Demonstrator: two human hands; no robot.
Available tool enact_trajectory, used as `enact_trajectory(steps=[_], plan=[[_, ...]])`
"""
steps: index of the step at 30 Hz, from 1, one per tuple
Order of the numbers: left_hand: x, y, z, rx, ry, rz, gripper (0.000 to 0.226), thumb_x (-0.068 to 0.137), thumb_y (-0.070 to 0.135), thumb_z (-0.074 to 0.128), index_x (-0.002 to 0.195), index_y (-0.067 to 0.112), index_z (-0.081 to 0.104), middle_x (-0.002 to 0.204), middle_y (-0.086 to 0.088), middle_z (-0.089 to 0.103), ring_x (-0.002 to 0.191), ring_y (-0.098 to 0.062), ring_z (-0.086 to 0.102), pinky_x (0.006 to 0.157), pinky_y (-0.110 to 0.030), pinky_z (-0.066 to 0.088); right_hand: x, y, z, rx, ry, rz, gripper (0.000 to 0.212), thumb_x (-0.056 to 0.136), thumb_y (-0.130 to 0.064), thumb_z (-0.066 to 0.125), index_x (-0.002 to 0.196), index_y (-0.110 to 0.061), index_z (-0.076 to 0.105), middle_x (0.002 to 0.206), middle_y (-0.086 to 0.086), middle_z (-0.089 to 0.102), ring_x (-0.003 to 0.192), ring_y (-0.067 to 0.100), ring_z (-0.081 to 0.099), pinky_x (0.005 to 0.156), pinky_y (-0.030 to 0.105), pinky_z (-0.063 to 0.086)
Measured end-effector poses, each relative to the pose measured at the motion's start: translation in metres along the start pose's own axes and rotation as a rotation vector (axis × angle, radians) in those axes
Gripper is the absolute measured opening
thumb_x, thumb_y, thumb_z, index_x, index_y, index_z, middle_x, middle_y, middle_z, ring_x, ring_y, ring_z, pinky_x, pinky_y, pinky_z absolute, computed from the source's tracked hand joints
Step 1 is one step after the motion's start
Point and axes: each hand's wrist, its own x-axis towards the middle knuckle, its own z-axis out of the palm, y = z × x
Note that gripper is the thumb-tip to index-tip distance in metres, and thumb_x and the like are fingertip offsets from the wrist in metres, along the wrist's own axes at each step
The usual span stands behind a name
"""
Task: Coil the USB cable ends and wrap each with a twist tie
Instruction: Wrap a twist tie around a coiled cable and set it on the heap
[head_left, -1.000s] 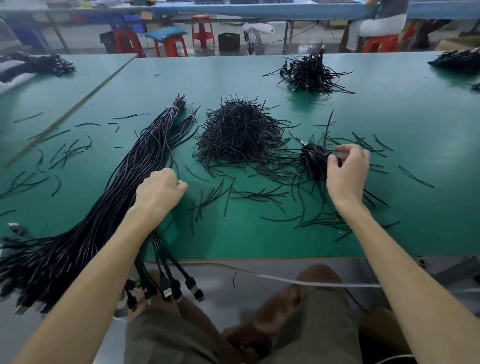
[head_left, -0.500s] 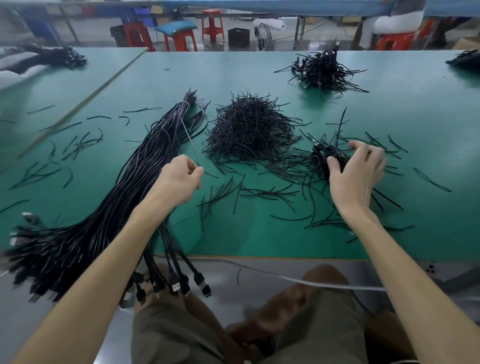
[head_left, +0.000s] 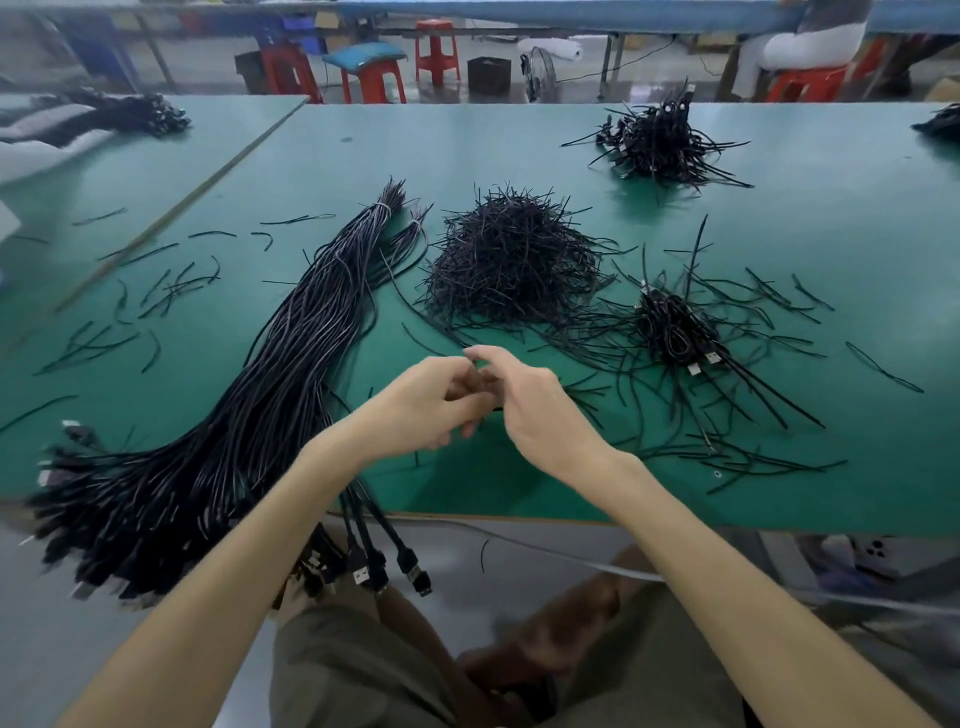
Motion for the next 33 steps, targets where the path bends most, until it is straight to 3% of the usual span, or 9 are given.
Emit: enact_trajectory(steps=[2, 5, 9, 12, 15, 21, 25, 30, 33], plan=[[0.0, -0.005, -0.006, -0.113, 0.014, -0.05, 0.014, 0.103, 0.02, 0.059, 0.095, 0.009, 0.06, 0.059, 0.001, 0.06, 0.037, -0.008, 0.041, 0.037, -0.017, 0.031, -0.003, 0.003, -0.002, 0.038, -0.001, -0.011, 0.048, 0.099, 0.005, 0.038, 0.141, -0.014, 0.05, 0.103, 0.001, 0.065, 0.091, 0.016, 0.063, 0.088, 0.034, 0.049], [0.001, -0.009, -0.01, -0.131, -0.01, -0.065, 0.018, 0.103, 0.025, 0.059, 0.098, 0.007, 0.062, 0.063, -0.003, 0.057, 0.039, -0.009, 0.037, 0.036, -0.018, 0.027, -0.011, 0.006, -0.002, 0.012, 0.002, -0.052, 0.032, 0.104, -0.013, 0.047, 0.135, -0.016, 0.056, 0.094, -0.018, 0.055, 0.085, -0.003, 0.054, 0.083, 0.019, 0.042], [0.0, -0.015, -0.012, -0.228, -0.087, -0.057, 0.027, 0.103, 0.032, 0.06, 0.101, 0.006, 0.065, 0.064, 0.002, 0.056, 0.041, -0.01, 0.033, 0.037, -0.018, 0.024, -0.017, 0.011, -0.004, 0.003, 0.049, -0.058, 0.021, 0.104, -0.023, 0.053, 0.116, -0.016, 0.068, 0.095, -0.012, 0.058, 0.09, 0.01, 0.057, 0.084, 0.027, 0.045], [-0.005, -0.024, -0.02, -0.286, -0.242, -0.086, 0.034, 0.101, 0.048, 0.058, 0.097, 0.015, 0.067, 0.062, 0.004, 0.043, 0.045, -0.012, 0.024, 0.038, -0.02, 0.02, -0.021, 0.01, -0.006, 0.005, 0.075, -0.049, 0.025, 0.104, -0.029, 0.056, 0.092, -0.014, 0.073, 0.079, -0.01, 0.045, 0.072, 0.012, 0.048, 0.07, 0.026, 0.039], [-0.015, -0.044, -0.036, -0.4, -0.402, -0.119, 0.037, 0.104, 0.048, 0.054, 0.094, 0.014, 0.063, 0.062, 0.003, 0.03, 0.045, -0.012, 0.02, 0.037, -0.018, 0.02, -0.018, 0.005, -0.013, 0.069, 0.156, -0.038, 0.032, 0.103, -0.024, 0.059, 0.077, -0.011, 0.071, 0.076, -0.008, 0.043, 0.068, 0.009, 0.046, 0.065, 0.022, 0.035], [-0.04, -0.079, -0.073, -0.641, -0.493, -0.166, 0.035, 0.103, 0.039, 0.059, 0.092, 0.007, 0.057, 0.061, 0.002, 0.03, 0.042, -0.005, 0.023, 0.035, -0.014, 0.025, -0.003, -0.012, -0.028, 0.193, 0.402, 0.006, 0.034, 0.101, -0.005, 0.054, 0.07, -0.009, 0.065, 0.078, -0.001, 0.056, 0.072, -0.001, 0.053, 0.072, 0.01, 0.038], [-0.042, -0.083, -0.075, -0.751, -0.446, -0.152, 0.038, 0.103, 0.043, 0.057, 0.085, 0.01, 0.053, 0.062, 0.004, 0.029, 0.044, -0.006, 0.022, 0.037, -0.014, 0.026, 0.008, 0.002, -0.069, 0.196, 0.653, 0.147, 0.039, 0.107, -0.028, 0.048, 0.075, -0.016, 0.066, 0.082, 0.0, 0.062, 0.074, -0.001, 0.052, 0.082, 0.011, 0.037], [-0.024, -0.071, -0.055, -0.568, -0.184, -0.181, 0.037, 0.105, 0.041, 0.053, 0.089, 0.01, 0.064, 0.064, 0.001, 0.029, 0.043, -0.01, 0.019, 0.036, -0.018, 0.022, -0.01, 0.022, -0.071, 0.081, 0.503, 0.156, 0.027, 0.104, -0.027, 0.055, 0.085, -0.02, 0.073, 0.084, -0.004, 0.061, 0.071, -0.001, 0.052, 0.073, 0.011, 0.038], [-0.016, -0.058, -0.044, -0.308, 0.022, -0.185, 0.037, 0.105, 0.04, 0.052, 0.092, 0.016, 0.077, 0.06, 0.003, 0.036, 0.045, -0.012, 0.024, 0.038, -0.02, 0.022, -0.02, 0.026, -0.061, -0.04, 0.437, 0.205, 0.021, 0.1, -0.013, 0.06, 0.118, -0.017, 0.069, 0.106, -0.001, 0.062, 0.091, 0.003, 0.057, 0.092, 0.027, 0.045]])
